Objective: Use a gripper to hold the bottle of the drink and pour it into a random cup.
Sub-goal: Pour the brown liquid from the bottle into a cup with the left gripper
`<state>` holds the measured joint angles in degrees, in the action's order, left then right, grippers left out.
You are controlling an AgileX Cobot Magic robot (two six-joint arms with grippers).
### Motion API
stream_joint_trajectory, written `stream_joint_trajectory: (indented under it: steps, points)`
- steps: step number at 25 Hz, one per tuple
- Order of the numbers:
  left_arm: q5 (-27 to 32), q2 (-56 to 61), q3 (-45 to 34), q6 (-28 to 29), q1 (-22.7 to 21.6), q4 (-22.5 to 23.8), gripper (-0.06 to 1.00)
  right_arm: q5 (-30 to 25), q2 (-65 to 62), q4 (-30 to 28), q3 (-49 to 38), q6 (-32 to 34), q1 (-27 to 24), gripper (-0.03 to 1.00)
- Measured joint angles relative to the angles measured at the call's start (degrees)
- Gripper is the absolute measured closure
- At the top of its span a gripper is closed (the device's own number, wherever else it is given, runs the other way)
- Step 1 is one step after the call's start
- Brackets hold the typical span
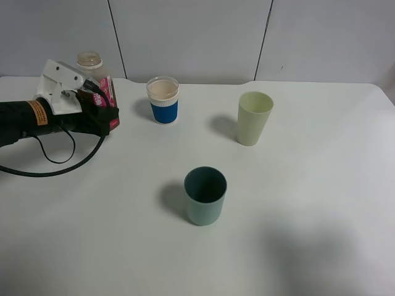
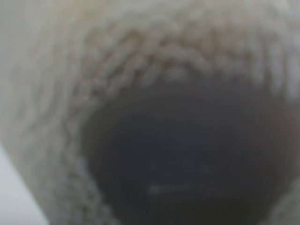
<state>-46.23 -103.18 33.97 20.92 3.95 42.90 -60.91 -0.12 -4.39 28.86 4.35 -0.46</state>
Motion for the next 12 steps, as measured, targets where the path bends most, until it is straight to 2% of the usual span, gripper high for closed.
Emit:
stream_joint_trajectory:
  steps: [12]
  points:
    - [9.1,5.52,-0.06,-0.78,8.3,-2.05,0.61,0.0,0.0,0.0,0.0,0.0,0.0,-0.03]
